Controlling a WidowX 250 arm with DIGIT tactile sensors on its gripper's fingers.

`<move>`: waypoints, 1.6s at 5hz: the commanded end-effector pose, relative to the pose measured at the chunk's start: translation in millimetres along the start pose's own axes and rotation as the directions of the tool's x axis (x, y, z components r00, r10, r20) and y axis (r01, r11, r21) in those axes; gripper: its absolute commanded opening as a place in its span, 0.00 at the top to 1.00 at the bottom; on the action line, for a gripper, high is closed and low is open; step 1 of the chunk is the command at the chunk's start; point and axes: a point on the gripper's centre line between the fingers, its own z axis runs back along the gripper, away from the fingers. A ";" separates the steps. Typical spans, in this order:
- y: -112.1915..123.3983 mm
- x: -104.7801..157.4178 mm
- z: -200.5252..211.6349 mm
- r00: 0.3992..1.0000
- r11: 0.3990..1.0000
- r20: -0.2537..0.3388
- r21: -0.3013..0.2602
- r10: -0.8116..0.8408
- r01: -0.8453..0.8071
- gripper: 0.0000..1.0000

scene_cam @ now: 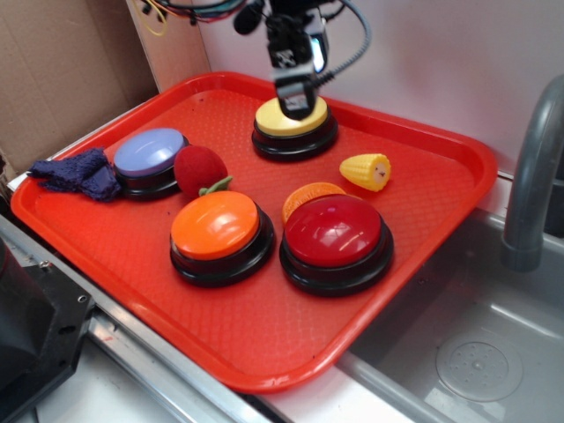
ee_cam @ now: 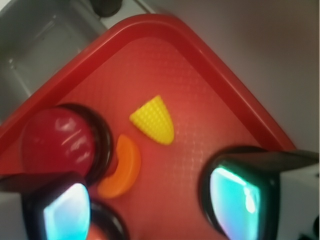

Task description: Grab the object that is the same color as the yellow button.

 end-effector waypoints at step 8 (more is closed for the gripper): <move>0.6 49.5 -75.2 0.995 0.999 -0.101 -0.035 -0.001 -0.003 0.00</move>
